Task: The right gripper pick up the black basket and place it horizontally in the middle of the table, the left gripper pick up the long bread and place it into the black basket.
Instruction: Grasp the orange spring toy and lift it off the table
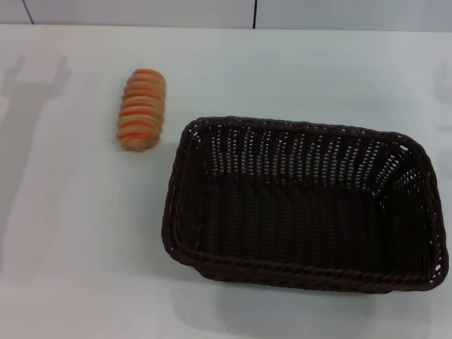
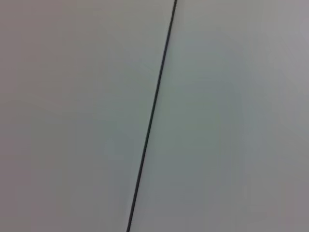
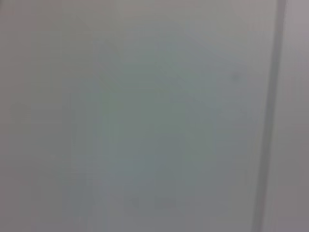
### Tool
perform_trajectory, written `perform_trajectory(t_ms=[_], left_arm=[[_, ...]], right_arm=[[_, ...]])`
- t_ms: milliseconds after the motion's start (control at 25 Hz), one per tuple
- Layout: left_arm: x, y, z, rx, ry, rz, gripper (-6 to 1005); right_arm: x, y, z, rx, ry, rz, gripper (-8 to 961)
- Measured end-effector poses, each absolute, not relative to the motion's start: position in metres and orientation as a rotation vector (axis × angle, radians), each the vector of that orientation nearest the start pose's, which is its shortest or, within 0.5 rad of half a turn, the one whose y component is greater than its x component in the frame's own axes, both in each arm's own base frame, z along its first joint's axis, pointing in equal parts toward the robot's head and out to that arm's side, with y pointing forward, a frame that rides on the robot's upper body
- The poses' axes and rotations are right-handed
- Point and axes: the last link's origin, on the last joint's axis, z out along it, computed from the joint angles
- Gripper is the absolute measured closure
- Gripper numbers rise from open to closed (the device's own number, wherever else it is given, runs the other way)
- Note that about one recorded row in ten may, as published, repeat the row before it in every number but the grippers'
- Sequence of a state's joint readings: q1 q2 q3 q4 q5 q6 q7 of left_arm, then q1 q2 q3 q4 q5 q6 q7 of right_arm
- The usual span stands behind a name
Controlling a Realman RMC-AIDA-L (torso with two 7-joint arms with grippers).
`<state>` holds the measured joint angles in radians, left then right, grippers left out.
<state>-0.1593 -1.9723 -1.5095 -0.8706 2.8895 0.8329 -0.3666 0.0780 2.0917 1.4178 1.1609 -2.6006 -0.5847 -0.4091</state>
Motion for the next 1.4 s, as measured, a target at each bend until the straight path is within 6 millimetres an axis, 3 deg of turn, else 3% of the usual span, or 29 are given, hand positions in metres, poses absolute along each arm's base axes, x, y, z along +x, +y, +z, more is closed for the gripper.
perform_trajectory(t_ms=[160,360,680,920,1160,1240,1400], left_arm=[[-0.293,0.354,0.097,-1.392,-0.535,-0.964,155],[-0.292,0.354,0.094,-1.396,-0.538,-0.968,156],[-0.285,0.359,0.088,-1.419,-0.571,-0.961,156],[-0.272,0.371,0.089,-1.478,-0.679,-0.862,157],[-0.224,0.373,0.097,-1.589,-0.758,-0.682,157],[-0.224,0.373,0.097,-1.589,-0.758,-0.682,157],[-0.196,0.372,0.093,-1.663,-0.835,-0.572,157]], right_arm=[[0.279,0.340,0.065,-1.250,0.394,0.485,557],[0.292,0.328,0.058,-1.184,0.396,0.433,523],[0.297,0.325,0.051,-1.183,0.440,0.448,468],[0.298,0.324,0.050,-1.186,0.477,0.486,426],[0.303,0.328,0.049,-1.194,0.505,0.474,351],[0.303,0.328,0.049,-1.192,0.508,0.473,303],[0.306,0.330,0.049,-1.191,0.513,0.464,255]])
